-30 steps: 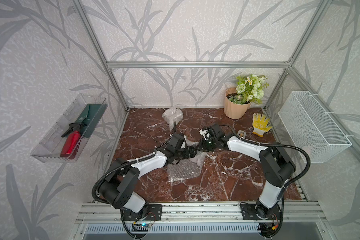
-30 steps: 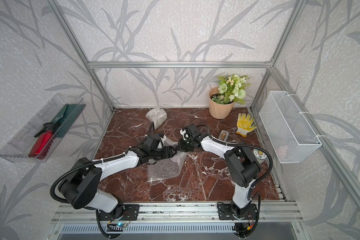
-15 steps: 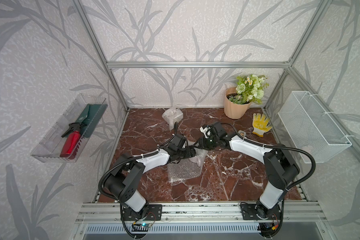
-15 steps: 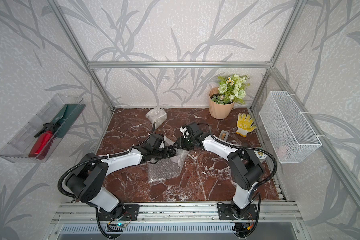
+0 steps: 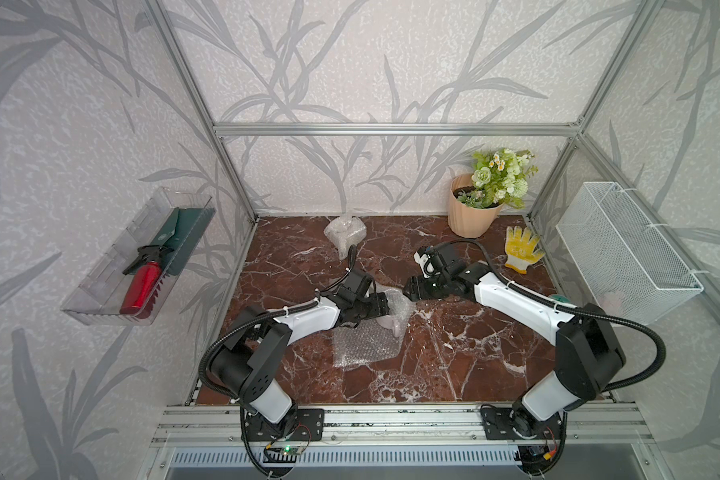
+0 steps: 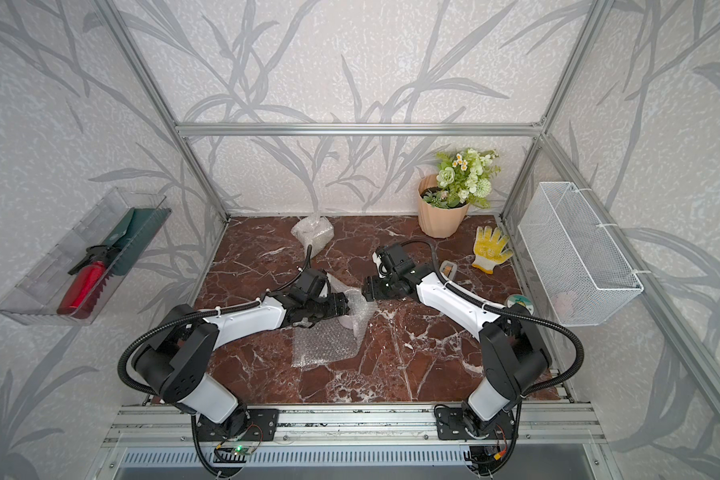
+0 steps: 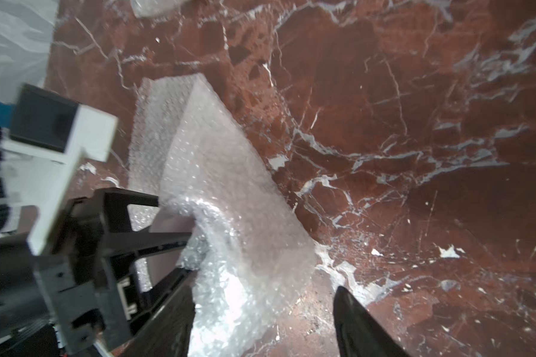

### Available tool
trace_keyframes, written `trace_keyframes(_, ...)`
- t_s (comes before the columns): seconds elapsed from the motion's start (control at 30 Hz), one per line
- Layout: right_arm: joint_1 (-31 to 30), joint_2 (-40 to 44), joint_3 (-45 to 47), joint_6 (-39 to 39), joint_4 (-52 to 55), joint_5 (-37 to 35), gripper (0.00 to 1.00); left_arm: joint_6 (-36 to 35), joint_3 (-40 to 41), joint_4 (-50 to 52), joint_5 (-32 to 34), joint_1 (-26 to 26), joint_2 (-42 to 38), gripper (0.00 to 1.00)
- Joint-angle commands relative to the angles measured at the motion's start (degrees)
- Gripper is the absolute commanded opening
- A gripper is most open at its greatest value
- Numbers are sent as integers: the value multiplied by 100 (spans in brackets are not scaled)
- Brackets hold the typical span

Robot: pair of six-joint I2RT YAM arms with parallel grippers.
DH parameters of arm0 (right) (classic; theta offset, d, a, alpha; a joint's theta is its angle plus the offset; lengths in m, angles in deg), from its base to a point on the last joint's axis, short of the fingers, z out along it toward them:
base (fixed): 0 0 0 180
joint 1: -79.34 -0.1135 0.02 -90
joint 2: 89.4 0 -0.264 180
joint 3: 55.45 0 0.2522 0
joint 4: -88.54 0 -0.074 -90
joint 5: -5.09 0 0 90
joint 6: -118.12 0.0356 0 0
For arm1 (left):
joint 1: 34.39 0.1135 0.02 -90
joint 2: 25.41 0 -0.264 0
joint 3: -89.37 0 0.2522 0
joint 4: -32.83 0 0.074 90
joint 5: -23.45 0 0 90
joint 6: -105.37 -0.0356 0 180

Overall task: Wrap mugs in bubble wrap
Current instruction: Wrap the mug in bubble wrap.

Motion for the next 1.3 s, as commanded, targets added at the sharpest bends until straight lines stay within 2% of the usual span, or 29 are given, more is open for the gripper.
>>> trace_keyframes(0.0, -42, -319, -130, -183, 235, 114, 71, -95, -117, 370, 121, -21, 106, 81)
trace_keyframes(0.23, -216, -1059, -491, -214, 611, -186, 66, -45, -115, 359, 168, -22, 66, 81)
trace_keyframes(0.4, -315, -1263, -571, -196, 753, -450, 64, 2, -127, 666, 466, -7, -451, 81)
trace_keyframes(0.53, -351, -1281, -546, -138, 801, -540, 63, 72, -81, 1522, 1049, 3, -1164, 81)
trace_keyframes(0.67, -371, -1194, -419, 141, 774, -755, 60, 457, 201, 2753, 1541, 3, -1789, 81)
trace_keyframes(0.77, -460, -1123, -303, 490, 725, -986, 60, 759, 730, 3252, 1538, -3, -2382, 81)
trace_keyframes(1.0, -663, -886, -41, 1498, 586, -1478, 56, 1208, 1726, 3669, 1444, 16, -3648, 83)
trace_keyframes(1.27, -693, -858, -131, 1447, 606, -1467, 53, 1304, 2090, 3332, 1077, 38, -3627, 78)
